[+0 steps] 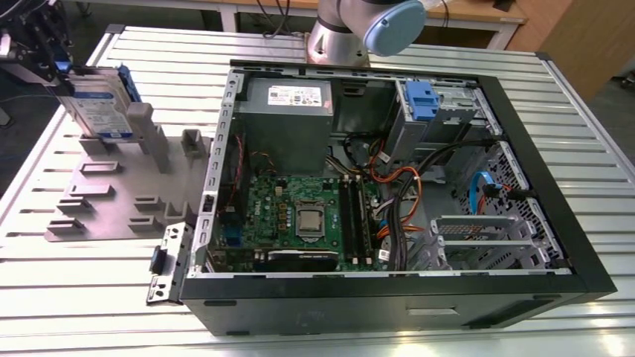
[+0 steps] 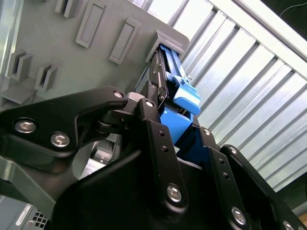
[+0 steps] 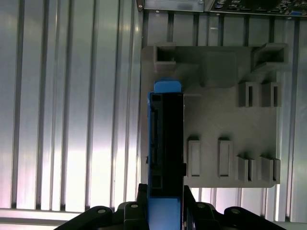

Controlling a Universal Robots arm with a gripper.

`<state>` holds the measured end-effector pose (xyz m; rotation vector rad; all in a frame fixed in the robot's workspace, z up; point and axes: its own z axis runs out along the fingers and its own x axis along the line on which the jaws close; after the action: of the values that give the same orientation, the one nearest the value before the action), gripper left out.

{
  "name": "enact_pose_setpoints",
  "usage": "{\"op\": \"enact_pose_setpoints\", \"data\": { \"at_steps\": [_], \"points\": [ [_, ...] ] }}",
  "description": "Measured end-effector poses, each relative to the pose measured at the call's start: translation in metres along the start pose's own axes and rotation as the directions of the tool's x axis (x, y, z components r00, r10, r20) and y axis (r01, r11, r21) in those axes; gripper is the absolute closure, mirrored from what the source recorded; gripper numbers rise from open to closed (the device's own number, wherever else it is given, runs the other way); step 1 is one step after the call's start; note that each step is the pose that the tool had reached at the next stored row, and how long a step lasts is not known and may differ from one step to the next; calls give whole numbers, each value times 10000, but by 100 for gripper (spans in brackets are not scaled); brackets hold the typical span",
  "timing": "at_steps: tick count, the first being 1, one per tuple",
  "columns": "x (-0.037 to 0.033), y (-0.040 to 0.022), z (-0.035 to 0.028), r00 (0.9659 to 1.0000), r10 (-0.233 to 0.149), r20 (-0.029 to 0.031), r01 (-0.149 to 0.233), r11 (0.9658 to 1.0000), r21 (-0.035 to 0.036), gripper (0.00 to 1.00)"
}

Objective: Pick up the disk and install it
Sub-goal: 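Pick up the disk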

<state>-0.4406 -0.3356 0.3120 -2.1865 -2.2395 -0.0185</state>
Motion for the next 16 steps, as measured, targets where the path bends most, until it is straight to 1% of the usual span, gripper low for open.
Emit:
{"op": "enact_pose_setpoints", "data": {
  "at_steps": [6, 16],
  "points": [
    [0, 0, -18, 10000, 0, 0, 0, 10000, 0, 64],
    [0, 0, -29, 10000, 1, 6, -1, 10000, 0, 64]
  ]
}}
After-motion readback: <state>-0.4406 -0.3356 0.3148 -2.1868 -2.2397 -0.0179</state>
